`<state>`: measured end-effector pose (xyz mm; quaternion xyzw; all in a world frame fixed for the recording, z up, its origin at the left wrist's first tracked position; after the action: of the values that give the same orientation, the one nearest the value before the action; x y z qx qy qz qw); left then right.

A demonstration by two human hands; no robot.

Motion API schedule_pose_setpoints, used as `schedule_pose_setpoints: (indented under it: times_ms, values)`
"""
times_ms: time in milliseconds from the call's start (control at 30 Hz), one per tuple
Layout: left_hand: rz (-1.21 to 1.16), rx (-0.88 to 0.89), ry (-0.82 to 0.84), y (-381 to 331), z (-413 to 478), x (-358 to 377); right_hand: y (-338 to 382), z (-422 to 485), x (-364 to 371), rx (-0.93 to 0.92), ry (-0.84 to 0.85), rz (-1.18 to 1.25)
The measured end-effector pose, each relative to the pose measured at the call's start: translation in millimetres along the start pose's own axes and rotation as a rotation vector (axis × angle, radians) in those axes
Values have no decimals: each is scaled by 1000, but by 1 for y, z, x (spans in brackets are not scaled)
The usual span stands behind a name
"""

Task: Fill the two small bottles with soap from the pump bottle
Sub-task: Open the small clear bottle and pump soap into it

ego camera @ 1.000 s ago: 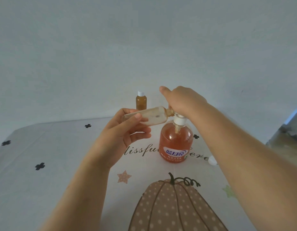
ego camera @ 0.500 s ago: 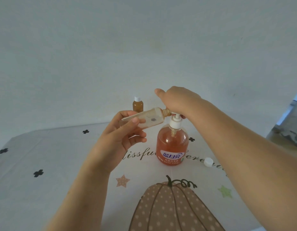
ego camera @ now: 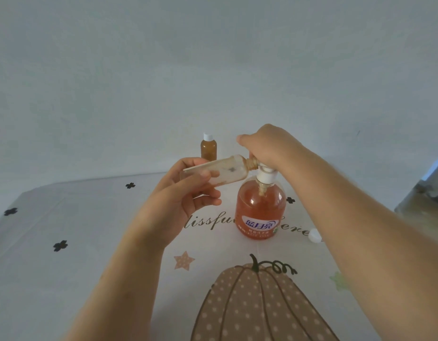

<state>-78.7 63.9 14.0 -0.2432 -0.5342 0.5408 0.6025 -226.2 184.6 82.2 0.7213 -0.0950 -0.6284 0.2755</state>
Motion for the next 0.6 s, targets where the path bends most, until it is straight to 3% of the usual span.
schedule_pose_setpoints:
  times_ms: [267, 600]
  values:
    - [-18, 9, 11, -3, -2, 3, 5, -6, -12, -43, -58, 8]
    - [-24, 32, 5, -10, -3, 3, 13, -13, -29, -93, 46, 63]
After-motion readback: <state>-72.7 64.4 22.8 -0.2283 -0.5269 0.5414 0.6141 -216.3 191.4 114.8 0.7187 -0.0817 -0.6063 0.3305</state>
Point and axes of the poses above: each hand's wrist, its own z-axis towards the middle knuckle, its own x-axis out of the palm, y = z × x, the point moved 3 cm from there along z, towards the middle knuckle, and after that the axes turned 7 degrees about x, right-handed, at the moved point
